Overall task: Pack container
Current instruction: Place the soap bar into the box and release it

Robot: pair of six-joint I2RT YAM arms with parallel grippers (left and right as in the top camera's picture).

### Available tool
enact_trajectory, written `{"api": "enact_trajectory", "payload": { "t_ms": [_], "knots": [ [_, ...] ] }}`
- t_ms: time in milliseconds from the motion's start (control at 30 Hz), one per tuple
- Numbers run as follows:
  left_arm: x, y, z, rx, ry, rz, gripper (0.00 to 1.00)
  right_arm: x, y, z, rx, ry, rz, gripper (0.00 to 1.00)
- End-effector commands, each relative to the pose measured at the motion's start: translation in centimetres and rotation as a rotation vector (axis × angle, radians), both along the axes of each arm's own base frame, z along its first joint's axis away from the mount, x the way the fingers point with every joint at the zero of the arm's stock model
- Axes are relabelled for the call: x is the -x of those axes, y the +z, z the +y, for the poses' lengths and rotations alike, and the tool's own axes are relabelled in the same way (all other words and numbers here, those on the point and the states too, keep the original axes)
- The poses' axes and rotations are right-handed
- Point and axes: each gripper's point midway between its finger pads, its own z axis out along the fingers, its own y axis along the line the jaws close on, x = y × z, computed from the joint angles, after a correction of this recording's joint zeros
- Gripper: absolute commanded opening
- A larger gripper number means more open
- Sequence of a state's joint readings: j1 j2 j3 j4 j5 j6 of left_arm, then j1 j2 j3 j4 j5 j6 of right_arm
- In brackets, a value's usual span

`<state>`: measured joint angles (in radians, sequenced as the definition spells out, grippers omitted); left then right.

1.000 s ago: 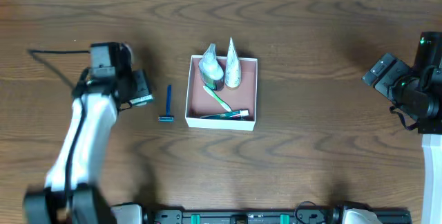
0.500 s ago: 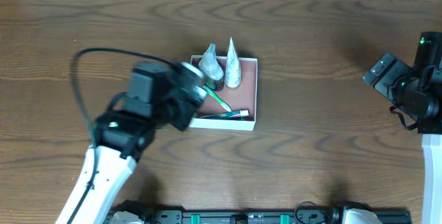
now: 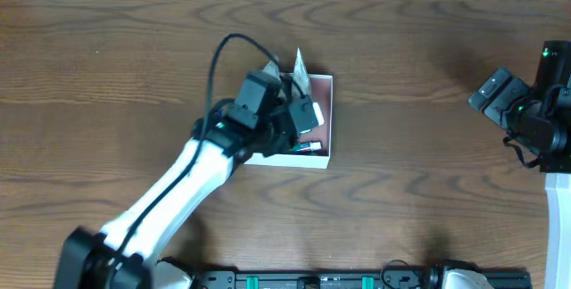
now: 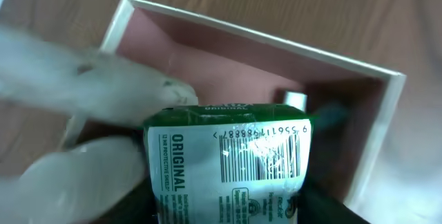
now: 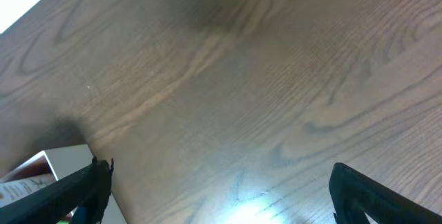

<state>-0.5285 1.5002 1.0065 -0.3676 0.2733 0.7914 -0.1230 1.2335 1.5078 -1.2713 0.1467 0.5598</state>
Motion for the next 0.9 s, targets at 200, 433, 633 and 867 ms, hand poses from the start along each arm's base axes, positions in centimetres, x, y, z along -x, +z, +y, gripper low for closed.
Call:
{"api": "enact_trajectory", "payload": {
  "t_ms": [200, 433, 633, 867],
  "knots": [
    [-1.8, -3.8, -0.9, -0.049, -0.049, -0.002, 0.36, 0.1, 0.1, -0.2, -0.003, -0.018, -0.004, 0.99],
    [-2.0, -4.1, -1.1, -0.045, -0.042, 0.000, 0.43, 0.1, 0.1, -0.2, -0.003, -0.018, -0.004, 0.99],
    [-0.7, -2.2, -0.1, -0.025, 0.028, 0.043, 0.53, 0.1, 0.1, -0.2, -0.003, -0.018, -0.004, 0.99],
    [2.4, 3.4, 1.7, 0.016, 0.057, 0.014, 0.98, 0.1, 0.1, -0.2, -0.003, -0.018, -0.004, 0.99]
  ]
}}
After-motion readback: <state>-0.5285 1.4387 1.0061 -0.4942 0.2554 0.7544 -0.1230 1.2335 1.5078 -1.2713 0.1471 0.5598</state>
